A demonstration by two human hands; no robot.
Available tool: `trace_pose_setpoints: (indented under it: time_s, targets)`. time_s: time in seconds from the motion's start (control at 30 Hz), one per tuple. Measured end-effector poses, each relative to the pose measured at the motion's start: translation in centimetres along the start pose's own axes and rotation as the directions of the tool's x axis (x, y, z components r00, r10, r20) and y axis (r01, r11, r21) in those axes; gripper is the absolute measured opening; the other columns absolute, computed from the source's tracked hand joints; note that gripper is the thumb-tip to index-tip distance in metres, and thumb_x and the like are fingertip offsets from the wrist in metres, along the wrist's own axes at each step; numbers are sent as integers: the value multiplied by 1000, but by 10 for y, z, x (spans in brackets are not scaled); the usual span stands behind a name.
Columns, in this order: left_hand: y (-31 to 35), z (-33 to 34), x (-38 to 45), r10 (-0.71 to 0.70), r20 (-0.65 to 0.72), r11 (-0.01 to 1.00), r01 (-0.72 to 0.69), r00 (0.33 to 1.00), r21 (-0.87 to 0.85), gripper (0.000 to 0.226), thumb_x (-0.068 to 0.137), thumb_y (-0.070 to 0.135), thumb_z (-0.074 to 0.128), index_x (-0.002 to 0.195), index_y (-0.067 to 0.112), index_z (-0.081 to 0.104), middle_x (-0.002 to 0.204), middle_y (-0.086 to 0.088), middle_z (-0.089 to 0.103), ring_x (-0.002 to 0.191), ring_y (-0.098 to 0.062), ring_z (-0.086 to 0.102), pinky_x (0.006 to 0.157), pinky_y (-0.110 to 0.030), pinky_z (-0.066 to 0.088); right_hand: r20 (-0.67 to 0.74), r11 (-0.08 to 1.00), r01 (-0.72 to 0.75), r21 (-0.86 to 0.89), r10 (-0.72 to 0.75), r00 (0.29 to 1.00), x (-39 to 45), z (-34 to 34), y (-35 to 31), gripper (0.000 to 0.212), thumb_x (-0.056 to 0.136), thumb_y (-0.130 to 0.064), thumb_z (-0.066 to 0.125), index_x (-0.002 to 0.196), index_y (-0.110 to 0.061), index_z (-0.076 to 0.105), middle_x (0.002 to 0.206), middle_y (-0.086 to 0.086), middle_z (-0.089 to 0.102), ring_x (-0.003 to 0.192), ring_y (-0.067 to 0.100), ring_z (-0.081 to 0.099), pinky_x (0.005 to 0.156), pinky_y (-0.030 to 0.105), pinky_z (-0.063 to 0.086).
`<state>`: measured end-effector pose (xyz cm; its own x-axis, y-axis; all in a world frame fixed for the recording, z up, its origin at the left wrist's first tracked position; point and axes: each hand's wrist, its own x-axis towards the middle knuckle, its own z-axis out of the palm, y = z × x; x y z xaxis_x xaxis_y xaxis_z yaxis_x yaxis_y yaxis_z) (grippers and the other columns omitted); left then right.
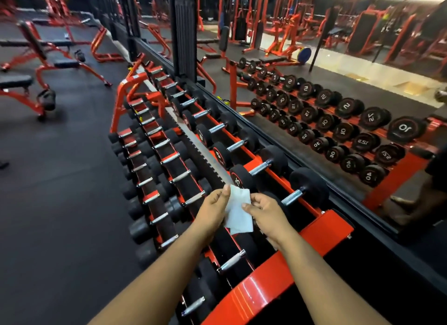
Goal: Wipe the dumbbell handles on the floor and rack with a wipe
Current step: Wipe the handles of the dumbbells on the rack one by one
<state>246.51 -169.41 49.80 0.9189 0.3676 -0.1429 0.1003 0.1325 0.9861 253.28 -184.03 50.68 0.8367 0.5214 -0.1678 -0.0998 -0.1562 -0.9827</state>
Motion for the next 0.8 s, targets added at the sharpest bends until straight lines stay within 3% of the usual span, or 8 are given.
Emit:
trace_pose_setpoints:
  time_s: [0.1, 0.3, 0.37, 0.43, 0.53, 0.6, 0.67, 0.8]
  targets:
    - [-9, -3, 4, 23, 71, 1000, -23, 997, -5, 14, 99, 21, 66, 110, 11, 68, 99, -8, 76, 86, -17, 73, 73, -27, 57, -27, 999, 12, 43, -11, 1000, 8, -14, 6, 17, 97, -5, 63, 112, -10, 69, 100, 8, 78, 95, 26, 75, 91, 47, 58]
    - [-8, 35, 28, 24, -8, 1000, -24, 1000, -5, 11, 94, -6, 63, 103, -3, 68, 85, -7, 73, 75, -16, 69, 64, -25, 57, 77, 988, 88, 123, -98, 992, 37, -66, 10, 20, 92, 2, 66, 105, -11, 73, 102, 9, 77, 100, 26, 73, 93, 41, 57]
    - [-8, 60, 42, -18, -64, 999, 16, 998, -30, 23, 92, -13, 57, 99, 3, 71, 86, -10, 73, 75, -20, 68, 65, -30, 56, 117, 991, 95, 89, -105, 988, 52, -94, 12, 20, 91, 4, 66, 96, -13, 77, 102, 8, 77, 100, 25, 73, 94, 43, 57]
    - [-11, 83, 57, -83, -104, 990, 69, 991, -124, 30, 92, -11, 52, 97, 10, 73, 86, -12, 72, 73, -21, 68, 68, -32, 55, 132, 991, 134, -6, -132, 982, 69, -122, 15, 27, 91, 5, 62, 89, -15, 79, 102, 3, 77, 100, 22, 73, 94, 42, 57]
    - [-11, 115, 72, -204, -130, 936, 154, 970, -316, 29, 101, 16, 47, 108, 16, 74, 76, -6, 63, 64, -17, 61, 68, -34, 48, 143, 979, 181, -95, -166, 976, 92, -153, 17, 35, 88, 8, 56, 83, -18, 79, 101, -3, 77, 102, 14, 72, 94, 34, 55]
    - [-10, 131, 77, -259, -127, 913, 199, 958, -356, 37, 106, 34, 45, 114, 11, 72, 74, -5, 67, 65, -16, 65, 69, -36, 52, 163, 973, 192, -130, -170, 972, 104, -167, 19, 38, 88, 11, 54, 80, -19, 77, 101, -5, 77, 102, 9, 70, 91, 24, 53]
    - [-16, 139, 84, -240, -126, 955, 210, 963, -211, 42, 103, 43, 55, 111, 6, 73, 82, -10, 70, 71, -21, 66, 71, -37, 54, 195, 961, 221, -169, -187, 963, 115, -177, 20, 38, 88, 12, 53, 79, -17, 76, 102, -7, 76, 103, 4, 69, 89, 17, 49]
    - [-25, 144, 97, -164, -214, 987, 159, 963, -37, 21, 96, 15, 71, 103, -5, 68, 84, -15, 72, 73, -24, 65, 70, -37, 54, 222, 957, 218, -191, -174, 959, 133, -187, 26, 38, 90, 10, 51, 81, -18, 76, 104, -10, 75, 104, 3, 68, 91, 20, 51]
